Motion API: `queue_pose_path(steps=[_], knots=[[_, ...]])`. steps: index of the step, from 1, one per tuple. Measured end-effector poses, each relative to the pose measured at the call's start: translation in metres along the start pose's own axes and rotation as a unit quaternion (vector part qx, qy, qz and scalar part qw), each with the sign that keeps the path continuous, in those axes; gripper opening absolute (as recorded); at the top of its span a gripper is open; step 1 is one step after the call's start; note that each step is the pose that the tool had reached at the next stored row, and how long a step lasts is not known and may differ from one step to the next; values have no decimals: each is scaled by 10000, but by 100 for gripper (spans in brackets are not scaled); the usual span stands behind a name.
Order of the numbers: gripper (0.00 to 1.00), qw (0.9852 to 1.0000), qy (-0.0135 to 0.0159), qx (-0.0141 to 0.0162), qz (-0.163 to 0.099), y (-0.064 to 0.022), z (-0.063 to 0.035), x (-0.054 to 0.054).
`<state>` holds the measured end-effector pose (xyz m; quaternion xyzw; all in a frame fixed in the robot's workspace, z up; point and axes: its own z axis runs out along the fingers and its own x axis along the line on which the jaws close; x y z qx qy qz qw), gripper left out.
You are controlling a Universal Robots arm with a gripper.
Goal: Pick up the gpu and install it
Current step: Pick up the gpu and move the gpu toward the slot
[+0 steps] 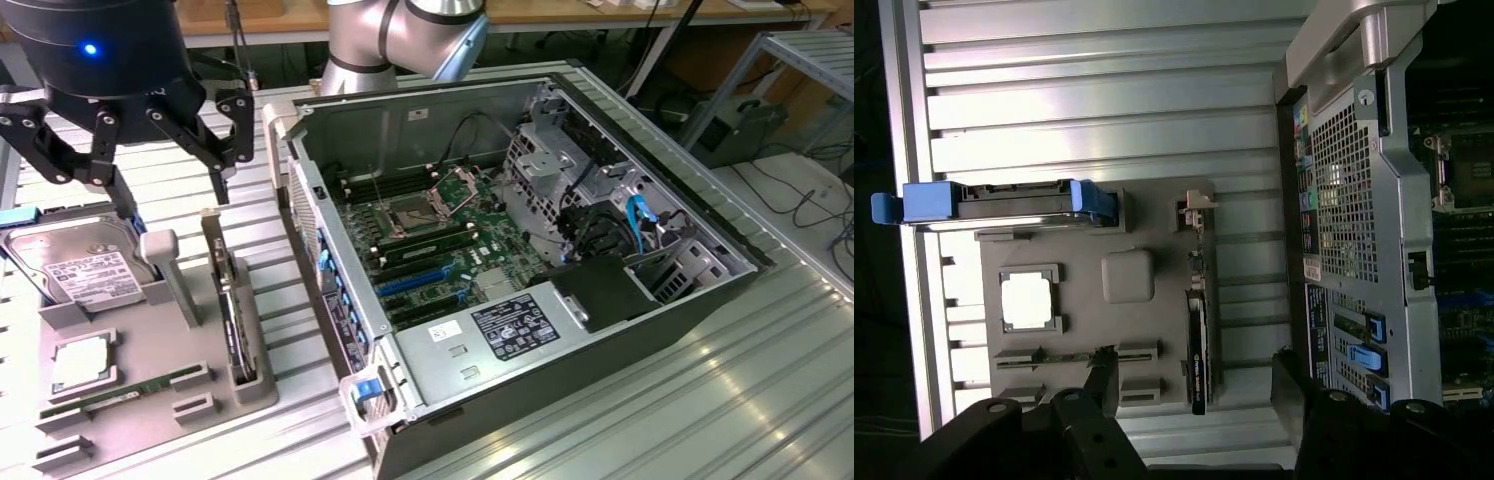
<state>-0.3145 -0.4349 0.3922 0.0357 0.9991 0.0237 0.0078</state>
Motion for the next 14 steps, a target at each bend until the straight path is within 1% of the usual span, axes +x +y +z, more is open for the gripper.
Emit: queue_pose_path(steps=[4,8,14], knots=[[72,9999,9,-1,-106,-1,19,0],[72,9999,12,-1,-123,-3,61,0],[72,9999,12,-1,-124,-9,82,0]])
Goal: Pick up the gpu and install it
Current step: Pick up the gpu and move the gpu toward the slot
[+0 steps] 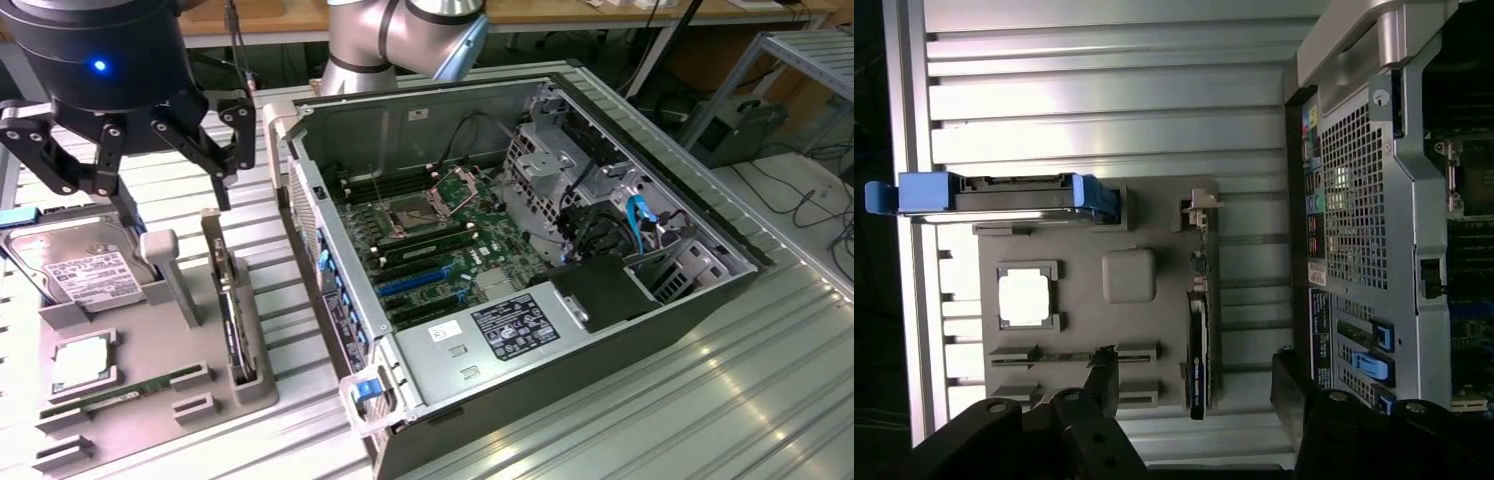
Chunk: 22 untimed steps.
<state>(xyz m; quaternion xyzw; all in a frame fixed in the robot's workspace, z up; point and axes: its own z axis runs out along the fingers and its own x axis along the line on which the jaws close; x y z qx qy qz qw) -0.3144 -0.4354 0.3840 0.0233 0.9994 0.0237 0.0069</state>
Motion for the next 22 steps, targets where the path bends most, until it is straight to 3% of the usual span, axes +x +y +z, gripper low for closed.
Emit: queue_pose_path(steps=[22], knots=[[72,10000,0,0,0,-11,118,1]])
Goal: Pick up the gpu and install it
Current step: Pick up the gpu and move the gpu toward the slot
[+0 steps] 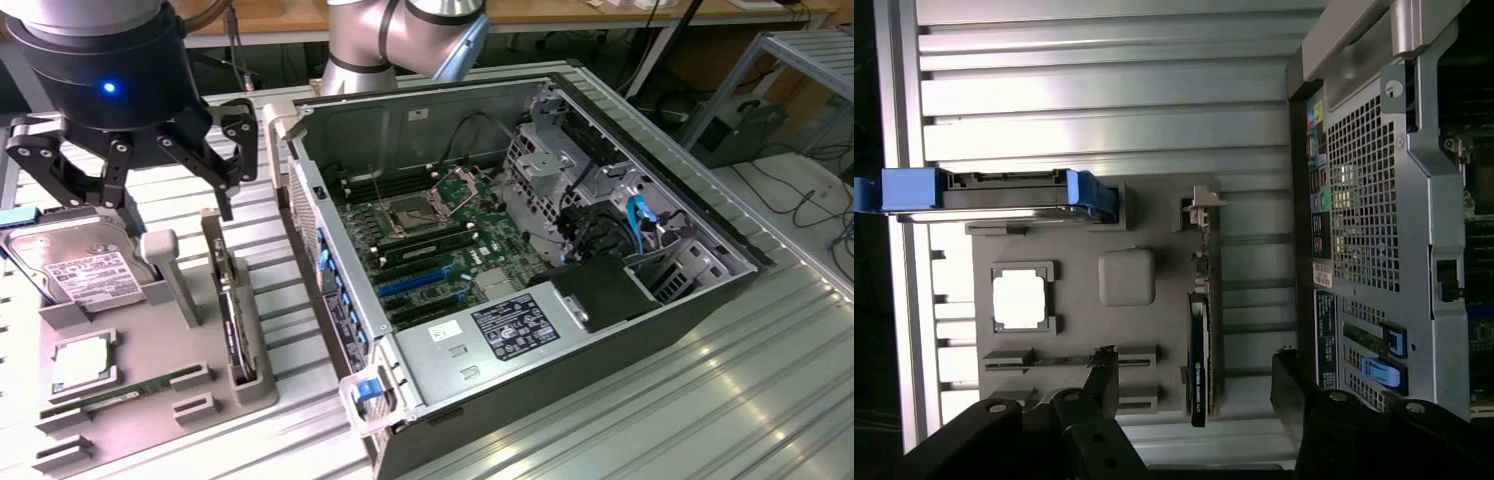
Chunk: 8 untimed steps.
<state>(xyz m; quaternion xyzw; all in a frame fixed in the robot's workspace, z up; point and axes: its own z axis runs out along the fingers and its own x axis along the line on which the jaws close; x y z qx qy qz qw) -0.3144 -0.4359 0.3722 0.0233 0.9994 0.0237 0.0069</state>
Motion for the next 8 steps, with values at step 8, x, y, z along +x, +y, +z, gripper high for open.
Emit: queue_pose_path(steps=[8], knots=[[72,10000,0,0,0,-7,35,0]])
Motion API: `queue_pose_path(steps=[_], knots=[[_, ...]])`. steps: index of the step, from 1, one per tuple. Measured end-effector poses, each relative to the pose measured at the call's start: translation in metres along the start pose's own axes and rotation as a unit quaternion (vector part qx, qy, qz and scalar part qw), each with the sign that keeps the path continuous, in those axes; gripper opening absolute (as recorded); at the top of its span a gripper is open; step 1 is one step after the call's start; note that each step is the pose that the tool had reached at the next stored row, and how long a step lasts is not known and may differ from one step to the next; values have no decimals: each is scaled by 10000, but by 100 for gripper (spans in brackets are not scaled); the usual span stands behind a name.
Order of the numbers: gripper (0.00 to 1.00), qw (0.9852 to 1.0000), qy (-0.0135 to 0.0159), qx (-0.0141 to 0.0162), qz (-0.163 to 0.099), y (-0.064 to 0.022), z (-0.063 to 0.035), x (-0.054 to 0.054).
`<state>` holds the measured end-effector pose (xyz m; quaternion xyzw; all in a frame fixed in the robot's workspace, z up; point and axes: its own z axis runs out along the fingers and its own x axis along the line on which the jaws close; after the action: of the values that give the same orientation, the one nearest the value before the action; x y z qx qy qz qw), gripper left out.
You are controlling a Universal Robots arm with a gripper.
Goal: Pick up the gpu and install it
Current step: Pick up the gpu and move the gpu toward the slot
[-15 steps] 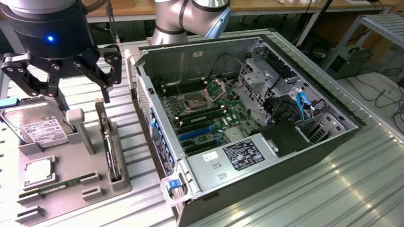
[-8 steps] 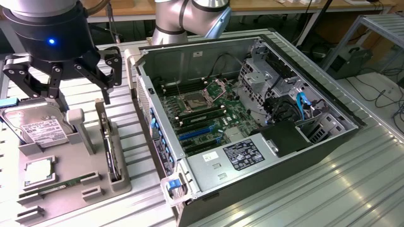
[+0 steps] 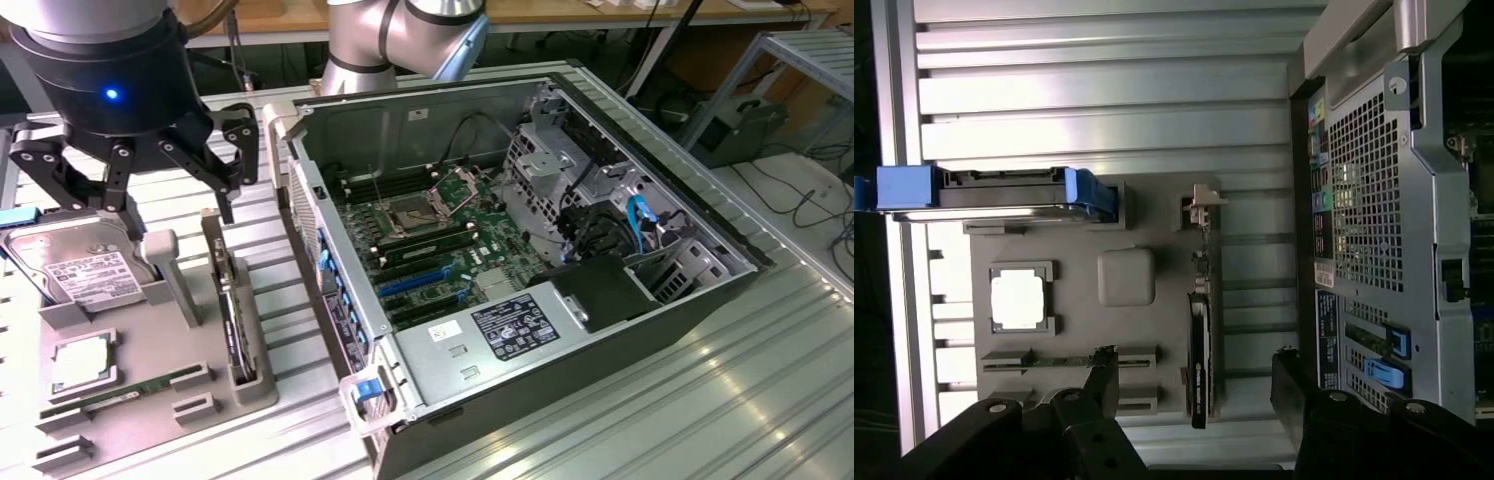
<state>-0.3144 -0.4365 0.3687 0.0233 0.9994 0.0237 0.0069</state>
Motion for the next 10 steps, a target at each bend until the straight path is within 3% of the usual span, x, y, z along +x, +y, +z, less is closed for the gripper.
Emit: queue_pose_path(steps=[10], knots=[[72,10000,1,0,0,-14,52,0]])
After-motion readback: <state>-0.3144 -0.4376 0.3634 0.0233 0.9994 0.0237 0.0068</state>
